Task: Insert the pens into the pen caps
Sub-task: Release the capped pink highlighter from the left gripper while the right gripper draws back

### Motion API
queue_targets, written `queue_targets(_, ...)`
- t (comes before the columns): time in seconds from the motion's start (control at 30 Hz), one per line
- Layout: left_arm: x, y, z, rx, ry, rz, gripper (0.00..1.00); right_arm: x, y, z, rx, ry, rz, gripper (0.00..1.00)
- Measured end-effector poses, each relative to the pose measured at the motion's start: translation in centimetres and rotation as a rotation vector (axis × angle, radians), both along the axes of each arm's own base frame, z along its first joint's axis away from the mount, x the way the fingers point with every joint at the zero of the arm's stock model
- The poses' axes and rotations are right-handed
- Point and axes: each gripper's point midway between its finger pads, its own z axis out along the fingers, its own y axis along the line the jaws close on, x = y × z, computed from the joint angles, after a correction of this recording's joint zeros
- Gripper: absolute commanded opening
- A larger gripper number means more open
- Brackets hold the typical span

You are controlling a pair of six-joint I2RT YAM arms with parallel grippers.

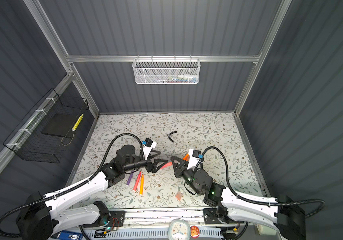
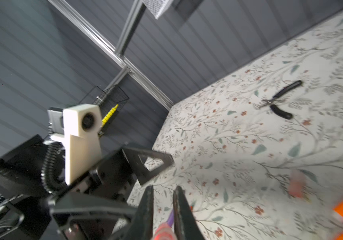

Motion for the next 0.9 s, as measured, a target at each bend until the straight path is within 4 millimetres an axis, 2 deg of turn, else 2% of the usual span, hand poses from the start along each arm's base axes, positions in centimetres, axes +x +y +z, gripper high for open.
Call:
queue_targets(0.07,0.9,1.1,-0.6,-0.004,-0.013,0.064,0.99,0.6,-2.0,-1.7,-0.034,0.047,-0.046,0.00)
queue_targets(0.2,1.1,1.9,-1.5,-0.001,-0.020,0.105,1.00,1.7,-5.6,-3.0,-0.064,0.111,-0.149,0.00)
queue_targets(0.3,2.0,2.5,-1.7,0.007,-0.021,0.169,0.98,2.3,-8.0,-4.4,-0.093,0.171,-0.213,0.00)
queue_targets(0.47,4.6,2.9,-4.0,0.081,0.050,0.296,0.95,3.6,-11.3,-8.6,-0.157,0.324,-0.295,0.00)
queue_targets(0.67,5.7,3.0,-7.1,0.143,0.131,0.353,0.93,3.9,-12.5,-15.0,-0.191,0.534,-0.286,0.00)
queue_targets(0.9,6.2,2.4,-8.7,0.194,0.180,0.365,0.89,4.6,-12.7,-17.5,-0.138,0.630,-0.275,0.00)
